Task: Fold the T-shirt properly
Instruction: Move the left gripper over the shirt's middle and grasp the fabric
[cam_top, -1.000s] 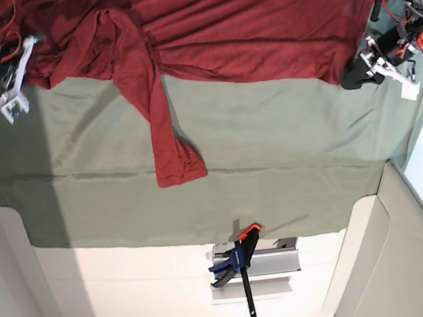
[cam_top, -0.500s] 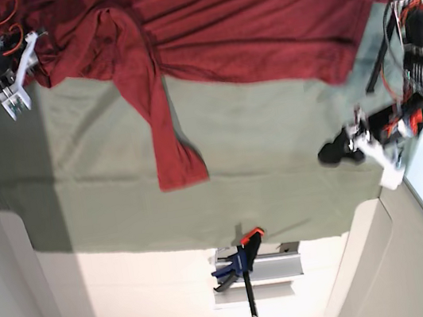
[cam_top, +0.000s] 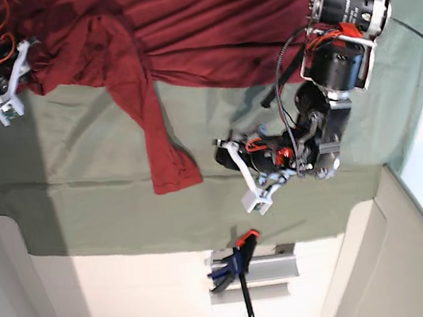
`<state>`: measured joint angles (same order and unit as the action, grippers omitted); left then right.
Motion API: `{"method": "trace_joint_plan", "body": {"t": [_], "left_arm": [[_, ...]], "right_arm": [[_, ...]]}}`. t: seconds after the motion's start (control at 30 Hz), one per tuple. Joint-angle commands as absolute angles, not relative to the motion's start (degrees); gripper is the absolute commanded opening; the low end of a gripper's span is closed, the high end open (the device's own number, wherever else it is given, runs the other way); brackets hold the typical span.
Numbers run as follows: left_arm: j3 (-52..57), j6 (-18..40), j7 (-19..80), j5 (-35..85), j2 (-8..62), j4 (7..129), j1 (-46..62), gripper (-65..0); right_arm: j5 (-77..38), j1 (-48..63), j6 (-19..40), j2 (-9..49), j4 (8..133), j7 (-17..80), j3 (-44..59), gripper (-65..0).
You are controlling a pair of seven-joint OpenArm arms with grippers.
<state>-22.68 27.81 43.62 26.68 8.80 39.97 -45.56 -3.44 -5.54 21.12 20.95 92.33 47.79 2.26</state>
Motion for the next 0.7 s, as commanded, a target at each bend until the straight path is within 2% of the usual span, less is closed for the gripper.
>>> {"method": "trace_joint_plan", "body": {"t": [0.0,0.13,0.27,0.5,0.67], "left_arm": [[-23.62,26.94,41.87,25.39,7.51,40.88,-47.97,-35.4],[-28.40,21.80,40.73,18.00,3.31,40.88,-48.51,-35.4],[-32.21,18.15,40.71,15.81,-0.38,40.88,-50.15,-35.4],[-33.06,11.27,37.43,4.36,-6.15,40.27,-50.61,-35.5],[-33.06,9.63,32.42,0.47,-9.00,35.05,-50.61,-35.5]], "right_arm": [[-3.66,-6.46,20.71,21.71,93.14,46.68,2.61,-36.1],[-3.66,-6.48,20.71,21.71,93.14,46.68,2.61,-36.1],[-3.66,-6.46,20.71,21.71,93.14,46.70,2.61,-36.1],[-3.64,-6.46,20.71,21.71,93.12,46.72,2.61,-36.2],[-3.64,-6.46,20.71,21.71,93.01,46.72,2.61,-36.2]]}}
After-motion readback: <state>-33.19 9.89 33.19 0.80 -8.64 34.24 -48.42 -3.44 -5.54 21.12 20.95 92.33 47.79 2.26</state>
